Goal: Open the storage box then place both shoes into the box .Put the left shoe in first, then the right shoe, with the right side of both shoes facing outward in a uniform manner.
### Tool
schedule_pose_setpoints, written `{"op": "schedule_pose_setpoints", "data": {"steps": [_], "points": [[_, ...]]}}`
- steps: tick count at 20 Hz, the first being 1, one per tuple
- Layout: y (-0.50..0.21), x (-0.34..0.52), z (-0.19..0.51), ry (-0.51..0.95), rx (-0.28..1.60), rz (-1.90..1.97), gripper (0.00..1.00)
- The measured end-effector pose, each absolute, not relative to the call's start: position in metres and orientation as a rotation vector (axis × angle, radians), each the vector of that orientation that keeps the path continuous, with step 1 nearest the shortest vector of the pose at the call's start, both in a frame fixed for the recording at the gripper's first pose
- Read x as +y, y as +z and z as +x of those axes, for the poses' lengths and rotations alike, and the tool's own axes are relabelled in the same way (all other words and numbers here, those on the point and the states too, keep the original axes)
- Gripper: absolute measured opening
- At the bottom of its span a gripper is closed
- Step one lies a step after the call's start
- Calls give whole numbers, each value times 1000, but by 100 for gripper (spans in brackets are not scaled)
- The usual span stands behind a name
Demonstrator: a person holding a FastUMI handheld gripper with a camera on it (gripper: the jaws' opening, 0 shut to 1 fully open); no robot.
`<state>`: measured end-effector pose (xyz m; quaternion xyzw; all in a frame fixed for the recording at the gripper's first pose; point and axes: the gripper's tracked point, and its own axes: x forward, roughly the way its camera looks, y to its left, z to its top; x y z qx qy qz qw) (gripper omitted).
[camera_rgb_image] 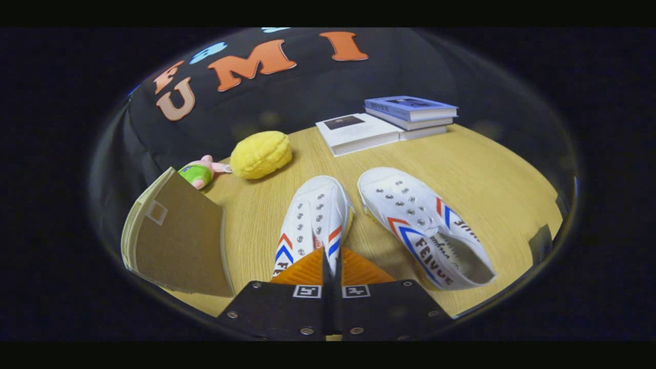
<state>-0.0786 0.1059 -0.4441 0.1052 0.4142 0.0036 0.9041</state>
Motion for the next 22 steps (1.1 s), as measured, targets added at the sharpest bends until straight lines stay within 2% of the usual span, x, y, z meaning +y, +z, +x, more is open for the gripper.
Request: {"op": "schedule_pose_setpoints", "data": {"steps": [7,13,17,22], "points": [[-354,137,-49,62,750,265,0],[-274,214,-35,190,646,267,0],[-256,288,-39,303,633,273,0],[-273,371,-59,420,680,229,0]]}}
